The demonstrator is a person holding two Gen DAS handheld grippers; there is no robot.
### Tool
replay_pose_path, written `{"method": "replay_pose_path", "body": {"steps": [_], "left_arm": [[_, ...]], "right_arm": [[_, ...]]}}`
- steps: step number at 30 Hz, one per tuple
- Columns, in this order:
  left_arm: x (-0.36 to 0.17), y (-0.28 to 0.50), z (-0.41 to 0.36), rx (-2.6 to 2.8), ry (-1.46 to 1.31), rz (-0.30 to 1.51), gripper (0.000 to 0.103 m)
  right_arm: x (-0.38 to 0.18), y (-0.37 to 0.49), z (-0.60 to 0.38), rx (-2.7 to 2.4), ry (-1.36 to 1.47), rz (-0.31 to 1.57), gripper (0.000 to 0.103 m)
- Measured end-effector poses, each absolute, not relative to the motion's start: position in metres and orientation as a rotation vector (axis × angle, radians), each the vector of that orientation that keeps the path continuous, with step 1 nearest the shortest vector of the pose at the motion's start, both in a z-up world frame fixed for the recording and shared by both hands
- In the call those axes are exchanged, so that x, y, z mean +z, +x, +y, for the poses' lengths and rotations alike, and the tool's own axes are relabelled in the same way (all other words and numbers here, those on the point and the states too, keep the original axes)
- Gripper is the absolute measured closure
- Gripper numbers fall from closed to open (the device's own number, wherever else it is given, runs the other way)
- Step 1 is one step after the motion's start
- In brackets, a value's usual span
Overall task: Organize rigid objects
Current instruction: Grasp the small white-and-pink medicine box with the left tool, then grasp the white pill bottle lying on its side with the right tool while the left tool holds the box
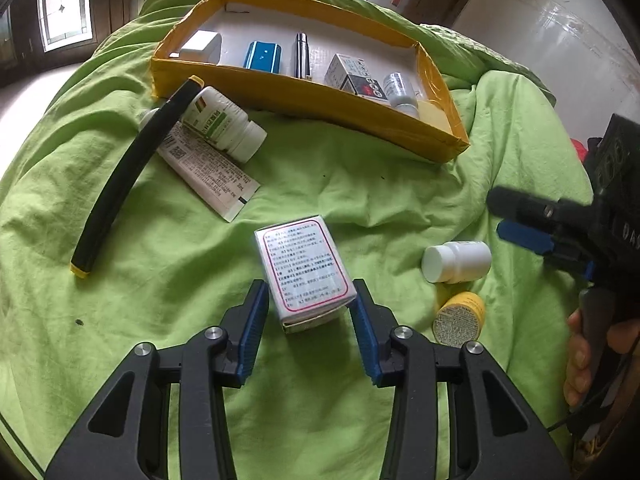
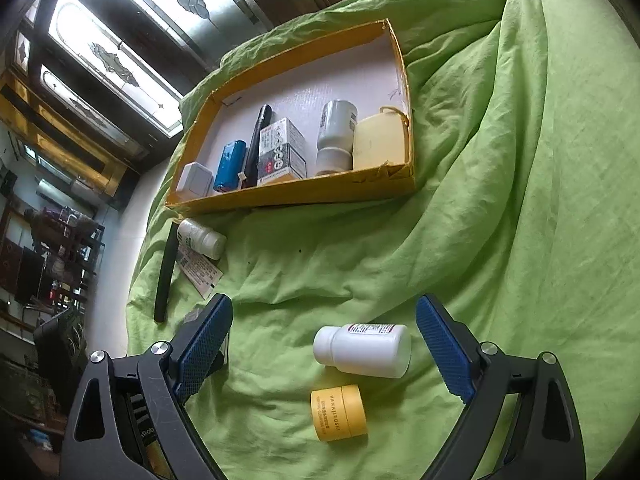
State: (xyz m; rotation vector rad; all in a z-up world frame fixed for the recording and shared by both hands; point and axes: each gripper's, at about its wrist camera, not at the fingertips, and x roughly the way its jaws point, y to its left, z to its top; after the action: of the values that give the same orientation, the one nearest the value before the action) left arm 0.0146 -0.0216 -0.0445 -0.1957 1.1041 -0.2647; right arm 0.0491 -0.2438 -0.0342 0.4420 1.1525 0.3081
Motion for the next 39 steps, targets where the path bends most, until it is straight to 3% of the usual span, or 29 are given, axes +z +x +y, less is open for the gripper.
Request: {"method": "replay_pose_path", "body": {"steps": [12,16,39], "left_arm": [[-0.043,0.015,-0.019,-0.257,-0.211,1.095,0.063],[-0.043,0.015,-0.019,-0.259,-0.214,1.098,0.063],[-0.036,0.011,-0.016,-0.248,-0.226,1.050,0.066]], "right_arm": [[-0.078,0.039,-0.211,0.271,0.245,1.361,0.014],[-0.079,0.038,-0.208,0.270,0.212,1.356,0.043],[-0.051,0.033,-0.204,0.361,0.258,1.202,0.043]]}}
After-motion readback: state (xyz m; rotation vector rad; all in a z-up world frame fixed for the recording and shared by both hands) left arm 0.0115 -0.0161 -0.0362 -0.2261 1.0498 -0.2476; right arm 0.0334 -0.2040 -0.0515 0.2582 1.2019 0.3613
